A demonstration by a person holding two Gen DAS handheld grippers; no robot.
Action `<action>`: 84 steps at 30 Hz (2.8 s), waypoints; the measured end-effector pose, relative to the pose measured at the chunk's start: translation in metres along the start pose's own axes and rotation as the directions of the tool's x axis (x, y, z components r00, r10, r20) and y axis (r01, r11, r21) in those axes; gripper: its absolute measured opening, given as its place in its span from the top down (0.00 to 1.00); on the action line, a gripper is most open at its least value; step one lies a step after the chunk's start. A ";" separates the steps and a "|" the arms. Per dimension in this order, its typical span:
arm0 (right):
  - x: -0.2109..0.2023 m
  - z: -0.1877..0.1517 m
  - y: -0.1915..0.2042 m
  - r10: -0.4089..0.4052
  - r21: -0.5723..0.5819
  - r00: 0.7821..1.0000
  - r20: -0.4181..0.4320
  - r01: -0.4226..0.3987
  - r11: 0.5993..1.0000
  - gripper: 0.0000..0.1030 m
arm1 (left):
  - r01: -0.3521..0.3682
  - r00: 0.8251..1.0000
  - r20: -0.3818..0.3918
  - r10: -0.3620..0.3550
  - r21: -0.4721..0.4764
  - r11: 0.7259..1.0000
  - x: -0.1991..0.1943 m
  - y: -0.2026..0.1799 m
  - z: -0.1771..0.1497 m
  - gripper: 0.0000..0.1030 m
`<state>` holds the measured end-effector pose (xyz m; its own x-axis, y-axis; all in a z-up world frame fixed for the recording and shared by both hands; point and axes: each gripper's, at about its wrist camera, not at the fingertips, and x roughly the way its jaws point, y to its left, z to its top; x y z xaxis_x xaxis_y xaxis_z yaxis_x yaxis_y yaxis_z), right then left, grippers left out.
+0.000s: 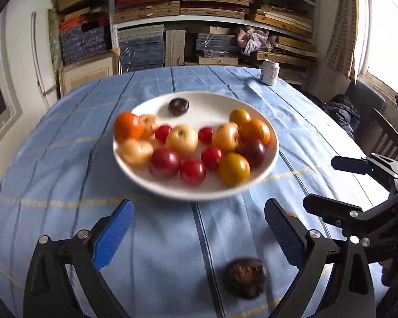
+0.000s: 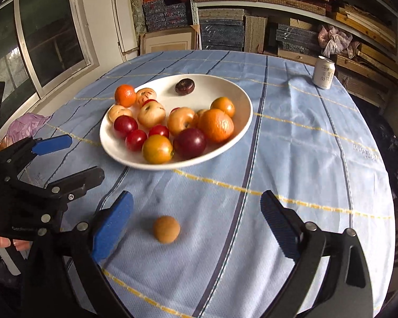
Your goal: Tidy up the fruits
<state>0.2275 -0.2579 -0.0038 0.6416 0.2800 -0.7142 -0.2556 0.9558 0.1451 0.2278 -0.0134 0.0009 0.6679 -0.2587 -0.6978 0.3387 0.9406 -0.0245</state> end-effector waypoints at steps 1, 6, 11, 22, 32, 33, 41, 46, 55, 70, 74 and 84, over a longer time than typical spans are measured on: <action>-0.001 -0.007 0.002 -0.002 0.002 1.000 0.001 0.002 1.000 0.08 | 0.024 1.000 -0.012 -0.024 -0.011 1.000 -0.001 0.000 -0.011 0.04; 0.006 -0.033 0.002 -0.011 0.007 0.999 -0.049 0.011 1.000 0.08 | 0.014 0.999 -0.049 -0.014 -0.008 1.000 -0.006 -0.003 -0.043 0.04; 0.027 -0.043 0.020 -0.068 -0.104 0.994 -0.086 0.059 0.993 0.08 | 0.029 0.994 -0.109 -0.018 0.103 0.994 -0.001 -0.030 -0.071 0.04; 0.050 -0.028 0.031 -0.025 -0.127 0.994 -0.104 0.012 0.992 0.32 | 0.020 0.990 -0.139 -0.004 0.110 0.994 0.017 -0.039 -0.069 0.14; 0.040 -0.034 0.038 -0.003 -0.129 0.996 -0.093 -0.009 0.992 0.74 | 0.031 0.994 -0.111 -0.019 0.107 0.994 0.016 -0.042 -0.060 0.56; 0.038 -0.035 0.036 0.002 -0.109 0.996 -0.090 -0.012 0.994 0.74 | 0.032 0.994 -0.111 -0.020 0.106 0.994 0.016 -0.041 -0.060 0.56; 0.025 -0.043 0.018 -0.003 -0.024 0.998 -0.068 0.002 1.000 0.74 | 0.045 0.992 -0.120 -0.031 0.118 0.992 0.014 -0.044 -0.061 0.56; 0.008 -0.040 0.015 -0.009 -0.019 1.000 -0.019 0.009 1.000 0.74 | 0.066 0.994 -0.096 -0.053 0.133 0.989 0.003 -0.047 -0.056 0.56; -0.013 0.025 0.007 -0.010 -0.035 0.995 0.096 0.013 0.999 0.74 | 0.047 0.999 -0.021 -0.046 0.053 0.997 0.002 -0.017 0.008 0.56; 0.095 0.143 -0.013 0.021 -0.046 0.998 0.056 -0.019 0.999 0.74 | -0.064 0.998 -0.024 0.061 -0.100 0.993 0.093 0.065 0.122 0.56; 0.118 0.148 -0.015 -0.024 -0.058 0.999 0.043 0.026 0.998 0.68 | -0.072 0.997 -0.024 0.070 -0.114 0.991 0.099 0.069 0.125 0.56; 0.073 0.119 -0.020 -0.098 -0.061 0.991 0.094 0.104 0.993 0.04 | -0.139 0.988 0.048 0.146 -0.130 0.982 0.065 0.067 0.118 0.04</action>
<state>0.3653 -0.2460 0.0229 0.7288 0.1922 -0.6572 -0.2311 0.9725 0.0281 0.3721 0.0070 0.0381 0.7411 -0.1289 -0.6590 0.1540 0.9879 -0.0201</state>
